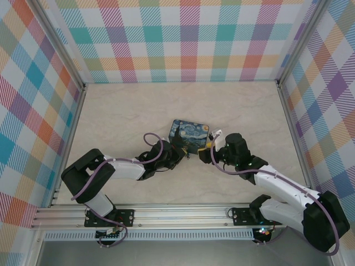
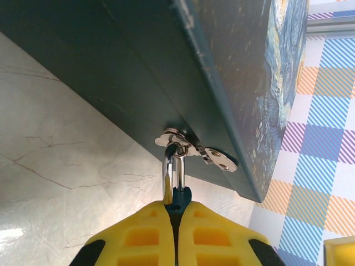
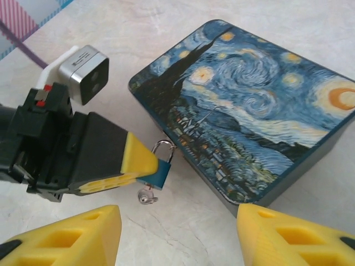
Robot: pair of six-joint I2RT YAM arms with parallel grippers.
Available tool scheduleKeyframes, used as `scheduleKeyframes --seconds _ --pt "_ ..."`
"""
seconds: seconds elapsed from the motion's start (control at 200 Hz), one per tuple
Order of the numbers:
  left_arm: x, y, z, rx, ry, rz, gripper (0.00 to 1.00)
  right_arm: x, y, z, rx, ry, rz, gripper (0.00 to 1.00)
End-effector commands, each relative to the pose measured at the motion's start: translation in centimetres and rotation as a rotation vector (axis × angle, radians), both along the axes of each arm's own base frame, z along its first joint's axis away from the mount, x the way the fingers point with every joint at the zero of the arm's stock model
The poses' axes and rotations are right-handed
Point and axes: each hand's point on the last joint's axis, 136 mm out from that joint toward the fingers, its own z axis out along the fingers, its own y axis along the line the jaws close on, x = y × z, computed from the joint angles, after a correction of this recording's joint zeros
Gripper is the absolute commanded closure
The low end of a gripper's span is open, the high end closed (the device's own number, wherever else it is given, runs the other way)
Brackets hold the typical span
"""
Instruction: Unlock a padlock with a key
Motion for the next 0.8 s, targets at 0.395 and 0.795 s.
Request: scheduleKeyframes --seconds 0.395,0.795 --pt "0.3 -1.6 3.0 -0.133 0.015 0.027 1.0 -1.9 3.3 -2.6 -0.309 -0.437 0.153 0.47" --pt "0.3 -1.7 3.0 -0.138 0.026 0.024 1.0 -0.7 6.2 -4.2 -0.422 -0.48 0.202 0.48"
